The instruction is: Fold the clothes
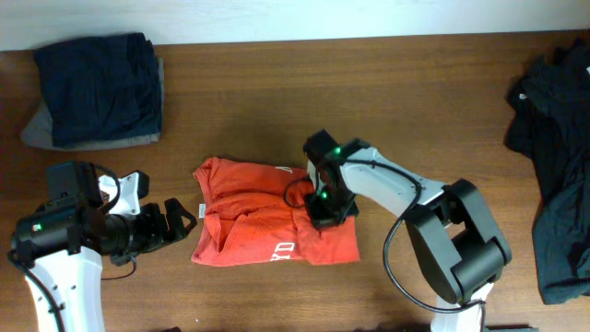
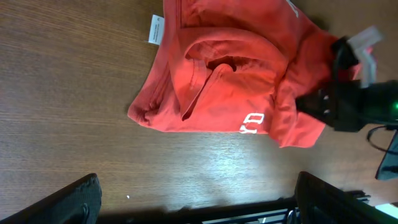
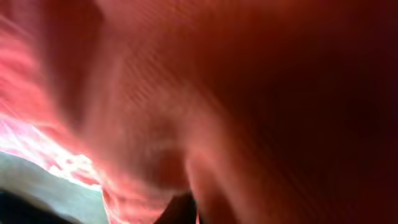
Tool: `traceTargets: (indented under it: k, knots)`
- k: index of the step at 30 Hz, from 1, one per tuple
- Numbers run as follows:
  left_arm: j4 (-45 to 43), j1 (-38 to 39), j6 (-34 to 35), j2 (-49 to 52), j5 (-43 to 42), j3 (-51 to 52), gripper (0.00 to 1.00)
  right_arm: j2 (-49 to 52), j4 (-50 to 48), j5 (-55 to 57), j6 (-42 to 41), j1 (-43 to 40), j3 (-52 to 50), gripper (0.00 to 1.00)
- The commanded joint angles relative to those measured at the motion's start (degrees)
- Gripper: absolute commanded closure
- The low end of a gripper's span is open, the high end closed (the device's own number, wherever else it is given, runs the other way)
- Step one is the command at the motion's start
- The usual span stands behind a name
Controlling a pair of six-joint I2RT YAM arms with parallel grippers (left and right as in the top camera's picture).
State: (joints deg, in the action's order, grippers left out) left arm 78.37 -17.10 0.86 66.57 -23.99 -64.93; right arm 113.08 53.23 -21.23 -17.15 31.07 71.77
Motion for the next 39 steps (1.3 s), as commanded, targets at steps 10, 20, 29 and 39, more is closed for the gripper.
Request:
traceTargets:
  k: [10, 20, 29, 39]
  knots:
    - [-0.1, 0.2, -0.7, 0.3, -0.2, 0.3, 0.01, -2.7, 9.0, -2.4, 3.4, -0.9, 10.8, 0.94]
    - [-0.1, 0.2, -0.7, 0.3, -0.2, 0.3, 0.01, -2.8, 19.5, -18.1, 26.7, -5.8, 19.2, 0.88]
    - [-0.1, 0.2, -0.7, 0.3, -0.2, 0.3, 0.01, -2.0, 9.5, -39.6, 34.3, -14.6, 7.0, 0.87]
    - [-0.1, 0.2, -0.7, 0.3, -0.2, 0.3, 0.01, -2.0, -22.5, -46.7, 16.6, -17.8, -9.8, 0.78]
